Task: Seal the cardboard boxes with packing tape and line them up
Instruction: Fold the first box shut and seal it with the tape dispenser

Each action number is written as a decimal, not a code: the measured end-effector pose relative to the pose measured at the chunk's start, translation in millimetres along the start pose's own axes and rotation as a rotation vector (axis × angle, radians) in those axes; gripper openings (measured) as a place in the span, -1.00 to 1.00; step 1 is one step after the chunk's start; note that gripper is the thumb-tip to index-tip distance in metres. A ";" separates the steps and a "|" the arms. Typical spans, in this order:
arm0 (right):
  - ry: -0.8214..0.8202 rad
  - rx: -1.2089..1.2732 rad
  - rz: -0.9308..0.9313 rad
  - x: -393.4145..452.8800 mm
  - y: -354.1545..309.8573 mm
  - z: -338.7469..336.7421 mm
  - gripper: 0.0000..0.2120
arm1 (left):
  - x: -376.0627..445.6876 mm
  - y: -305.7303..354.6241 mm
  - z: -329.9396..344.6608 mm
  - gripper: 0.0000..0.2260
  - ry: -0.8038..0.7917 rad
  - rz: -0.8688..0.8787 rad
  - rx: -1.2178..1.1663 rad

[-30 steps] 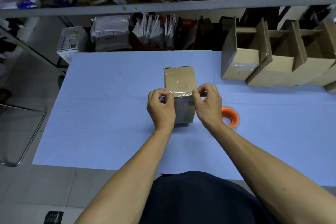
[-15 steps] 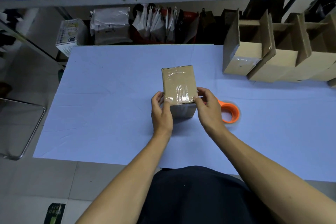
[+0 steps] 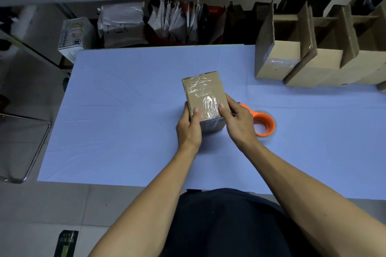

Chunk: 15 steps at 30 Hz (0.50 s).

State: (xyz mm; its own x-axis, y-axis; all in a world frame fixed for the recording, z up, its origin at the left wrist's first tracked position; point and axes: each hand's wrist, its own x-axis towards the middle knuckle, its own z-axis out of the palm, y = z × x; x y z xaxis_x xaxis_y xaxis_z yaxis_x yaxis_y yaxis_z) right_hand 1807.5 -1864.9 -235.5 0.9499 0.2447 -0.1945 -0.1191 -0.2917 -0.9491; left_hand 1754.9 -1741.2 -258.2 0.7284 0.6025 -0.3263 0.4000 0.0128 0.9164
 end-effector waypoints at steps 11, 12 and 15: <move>-0.190 0.061 -0.007 6.7 -7.7 -18.1 -0.66 | 5.7 20.8 -3.8 -0.63 -0.125 -0.183 -0.190; -0.211 0.032 -0.021 6.3 -8.7 -18.9 -0.57 | 9.3 29.8 -7.2 -0.67 -0.117 -0.213 -0.169; -0.197 -0.008 -0.065 6.8 -13.1 -20.6 -0.44 | 19.8 60.7 -24.2 -0.64 -0.132 -0.358 -0.110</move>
State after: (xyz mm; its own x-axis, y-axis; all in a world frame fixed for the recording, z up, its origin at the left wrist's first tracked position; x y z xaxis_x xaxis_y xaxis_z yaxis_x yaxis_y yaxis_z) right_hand 1821.5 -1878.4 -219.4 0.8806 0.4391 -0.1782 -0.0562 -0.2767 -0.9593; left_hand 1780.1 -1709.1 -203.4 0.6222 0.4365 -0.6499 0.5847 0.2929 0.7565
